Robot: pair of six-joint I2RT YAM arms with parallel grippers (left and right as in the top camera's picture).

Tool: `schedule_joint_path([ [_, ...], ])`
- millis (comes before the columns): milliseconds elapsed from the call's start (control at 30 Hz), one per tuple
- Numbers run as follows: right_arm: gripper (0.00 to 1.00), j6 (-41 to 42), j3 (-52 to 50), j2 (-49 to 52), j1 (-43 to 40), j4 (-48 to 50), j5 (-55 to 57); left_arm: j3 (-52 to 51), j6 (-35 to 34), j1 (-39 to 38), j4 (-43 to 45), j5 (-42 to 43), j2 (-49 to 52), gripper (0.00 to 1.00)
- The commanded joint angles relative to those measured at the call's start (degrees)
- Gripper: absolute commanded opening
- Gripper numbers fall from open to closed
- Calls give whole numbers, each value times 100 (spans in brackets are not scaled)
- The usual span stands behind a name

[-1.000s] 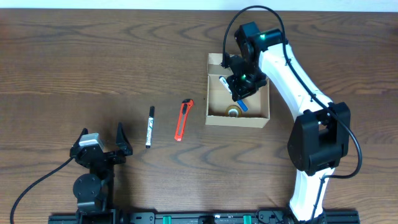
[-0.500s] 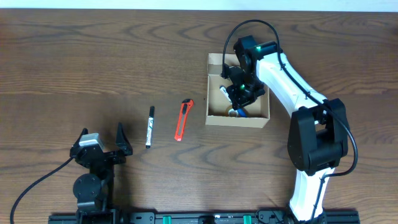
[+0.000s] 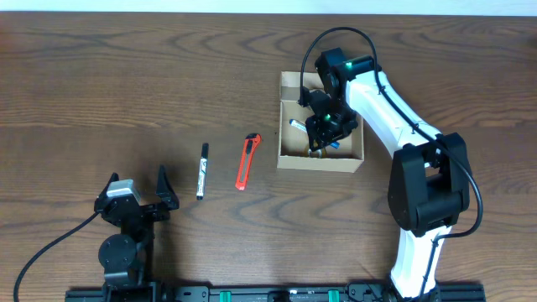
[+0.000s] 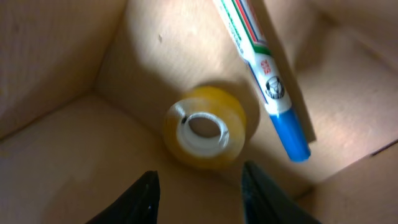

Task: Pack container
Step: 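Carry the marker into the box and release it, then move the right gripper over the red stapler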

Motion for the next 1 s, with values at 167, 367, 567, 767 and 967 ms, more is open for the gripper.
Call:
schedule_joint_path([
  [167,53,52,1491,20,81,-688,146,-101,0,24,-251,-20,-39,95],
  [367,96,811,3628,20,-63,-2111,1681,-101,0,24,-249,-20,-39,95],
  [567,99,1360,4417,-485,-649,-2752,2070,-101,0,24,-251,-20,-39,95],
  [767,99,1377,4234,-1314,-1727,-2750,2527,-101,0,24,-251,-20,-39,95],
  [967,99,1239,3353,-1637,-3195,-2745,1604,-101,0,24,-251,-22,-39,95],
])
